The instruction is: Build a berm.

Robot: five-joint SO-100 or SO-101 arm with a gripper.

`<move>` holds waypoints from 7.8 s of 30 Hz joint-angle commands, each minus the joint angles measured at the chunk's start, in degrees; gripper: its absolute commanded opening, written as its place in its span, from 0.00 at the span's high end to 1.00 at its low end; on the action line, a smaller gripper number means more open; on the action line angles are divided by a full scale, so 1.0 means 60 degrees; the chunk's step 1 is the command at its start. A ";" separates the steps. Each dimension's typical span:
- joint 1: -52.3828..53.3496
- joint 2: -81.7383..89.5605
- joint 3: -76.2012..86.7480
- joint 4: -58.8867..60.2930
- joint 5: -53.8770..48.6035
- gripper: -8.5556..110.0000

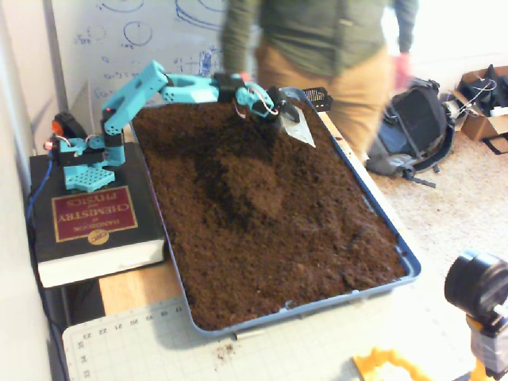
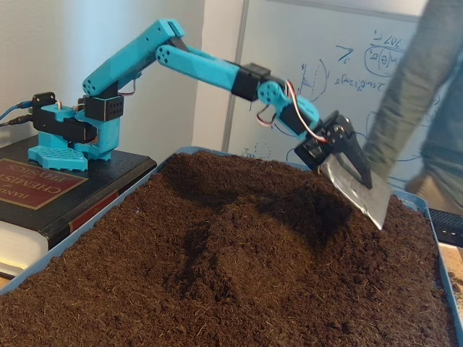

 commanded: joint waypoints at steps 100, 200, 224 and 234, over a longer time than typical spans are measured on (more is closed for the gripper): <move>-0.0967 0.1011 -0.1494 0.4878 0.0527 0.92; -0.2593 0.0073 -0.1655 0.8101 0.0557 0.92; 0.1069 0.0132 -0.1450 0.1040 -0.1333 0.92; 0.2021 -0.1626 -0.1465 0.1084 -0.4468 0.92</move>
